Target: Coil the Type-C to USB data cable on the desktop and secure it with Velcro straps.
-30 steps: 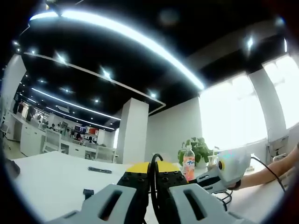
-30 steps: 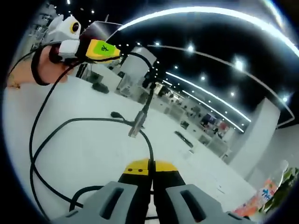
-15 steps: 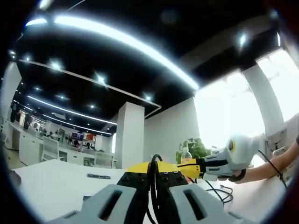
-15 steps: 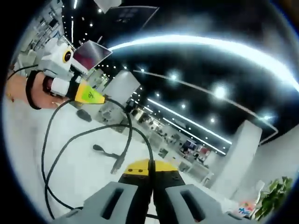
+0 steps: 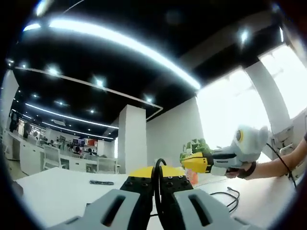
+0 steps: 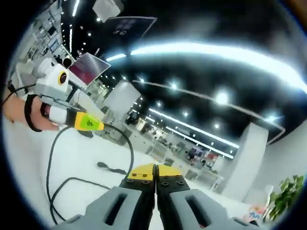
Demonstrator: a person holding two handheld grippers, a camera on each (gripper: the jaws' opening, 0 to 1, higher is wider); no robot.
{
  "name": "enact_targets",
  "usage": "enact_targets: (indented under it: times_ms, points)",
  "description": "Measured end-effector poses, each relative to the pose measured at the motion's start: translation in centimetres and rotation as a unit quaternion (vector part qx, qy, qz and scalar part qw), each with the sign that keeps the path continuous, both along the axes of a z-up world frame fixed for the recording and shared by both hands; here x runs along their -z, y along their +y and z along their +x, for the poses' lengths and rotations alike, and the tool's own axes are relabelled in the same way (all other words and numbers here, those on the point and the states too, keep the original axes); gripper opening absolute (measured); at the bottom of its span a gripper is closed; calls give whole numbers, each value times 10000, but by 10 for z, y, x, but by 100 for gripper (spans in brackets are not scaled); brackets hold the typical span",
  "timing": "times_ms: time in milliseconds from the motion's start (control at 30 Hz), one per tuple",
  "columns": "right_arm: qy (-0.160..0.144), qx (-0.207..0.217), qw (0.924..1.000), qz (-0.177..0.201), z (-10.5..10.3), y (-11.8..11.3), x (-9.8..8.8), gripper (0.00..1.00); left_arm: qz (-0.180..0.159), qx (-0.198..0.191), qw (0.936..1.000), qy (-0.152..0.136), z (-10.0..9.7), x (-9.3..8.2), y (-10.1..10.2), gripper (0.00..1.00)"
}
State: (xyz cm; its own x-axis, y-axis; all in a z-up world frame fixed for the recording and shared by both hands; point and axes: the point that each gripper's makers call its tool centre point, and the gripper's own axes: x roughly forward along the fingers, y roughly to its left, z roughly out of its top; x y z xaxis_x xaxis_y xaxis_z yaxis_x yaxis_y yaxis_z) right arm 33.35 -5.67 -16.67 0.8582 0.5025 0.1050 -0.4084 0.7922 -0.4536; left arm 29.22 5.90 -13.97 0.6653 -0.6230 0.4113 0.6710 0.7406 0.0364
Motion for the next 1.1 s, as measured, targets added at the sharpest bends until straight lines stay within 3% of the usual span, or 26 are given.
enact_targets:
  times_ms: [67, 133, 167, 233, 267, 400, 500, 567, 700, 800, 867, 933, 1000, 1100]
  points:
    - [826, 95, 9955, 448, 17, -10, 28, 1, -51, 3, 10000, -5, 0, -2, 2, 4]
    - [1520, -3, 9867, 573, 31, -13, 61, 5, -78, -5, 10000, -27, -2, -3, 3, 4]
    - [1818, -83, 9817, 552, 35, -11, 76, 12, -82, -10, 10000, -37, -2, -4, 3, 4]
    - [2236, -199, 9725, 621, 44, -7, 98, 20, -96, -5, 9999, -39, -2, -5, 3, 4]
    - [2467, -239, 9672, 561, 47, -5, 109, 20, -95, -3, 9999, -39, -2, -5, 3, 4]
    - [2920, -312, 9556, 240, 54, -1, 135, 19, -96, 10, 10000, -24, -2, -4, 3, 4]
    - [3255, -350, 9445, 274, 61, 2, 140, 18, -77, 22, 10000, -7, -2, -3, 1, 4]
    - [3144, -479, 9480, -100, 66, 4, 138, 10, -70, 36, 10000, -19, -4, -3, 1, 4]
    - [3101, -728, 9454, -693, 62, 12, 137, 2, -58, 40, 10000, -23, -5, -4, -1, 4]
    - [2561, -793, 9532, -1401, 58, 15, 133, 0, -61, 20, 10000, -11, -5, -4, 0, 4]
    - [2413, -768, 9542, -1592, 54, 16, 132, 0, -62, 22, 10000, -12, -6, -4, 0, 4]
    - [2114, -734, 9571, -1842, 53, 19, 129, 0, -38, 22, 10000, -21, -6, -4, -1, 4]
    - [1575, -672, 9626, -2097, 50, 25, 120, 0, -23, 34, 10000, -34, -7, -5, -2, 4]
    - [765, -628, 9636, -2483, 43, 39, 102, 0, -38, 47, 10000, -68, -8, -8, -2, 4]
